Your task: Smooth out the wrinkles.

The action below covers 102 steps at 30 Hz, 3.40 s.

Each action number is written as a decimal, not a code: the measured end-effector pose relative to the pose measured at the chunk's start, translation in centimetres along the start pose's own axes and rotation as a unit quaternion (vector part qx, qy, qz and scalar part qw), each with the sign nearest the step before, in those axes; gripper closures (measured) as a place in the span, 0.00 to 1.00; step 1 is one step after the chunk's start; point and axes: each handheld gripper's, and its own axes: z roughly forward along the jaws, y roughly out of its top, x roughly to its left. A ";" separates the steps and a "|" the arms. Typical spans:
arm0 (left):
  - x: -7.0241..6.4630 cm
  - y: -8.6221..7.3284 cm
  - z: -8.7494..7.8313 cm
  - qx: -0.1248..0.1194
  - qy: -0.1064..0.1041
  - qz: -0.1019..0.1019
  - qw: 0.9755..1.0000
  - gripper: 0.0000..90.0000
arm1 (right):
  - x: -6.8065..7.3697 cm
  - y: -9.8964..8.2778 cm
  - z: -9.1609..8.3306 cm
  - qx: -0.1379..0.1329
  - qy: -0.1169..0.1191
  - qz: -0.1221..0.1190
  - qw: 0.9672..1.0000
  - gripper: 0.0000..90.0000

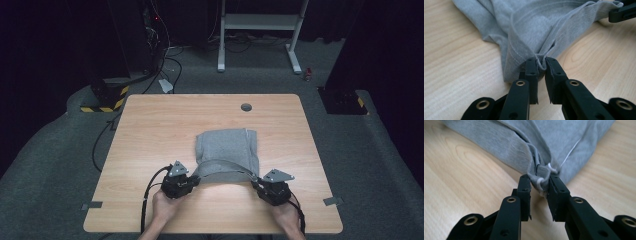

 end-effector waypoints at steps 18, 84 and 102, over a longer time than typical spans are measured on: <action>-0.4 -0.4 -2.2 -0.030 0.007 -0.007 1.000 0.70 | -0.4 -0.2 -3.0 -0.042 0.017 0.025 0.999 0.65; 3.6 4.8 3.6 0.010 0.077 -0.068 0.995 0.60 | -2.5 3.8 2.0 0.022 -0.040 0.071 0.996 0.70; 3.3 3.7 4.8 0.058 0.060 -0.044 0.996 0.99 | -3.0 3.5 3.3 0.037 -0.039 0.057 0.997 0.96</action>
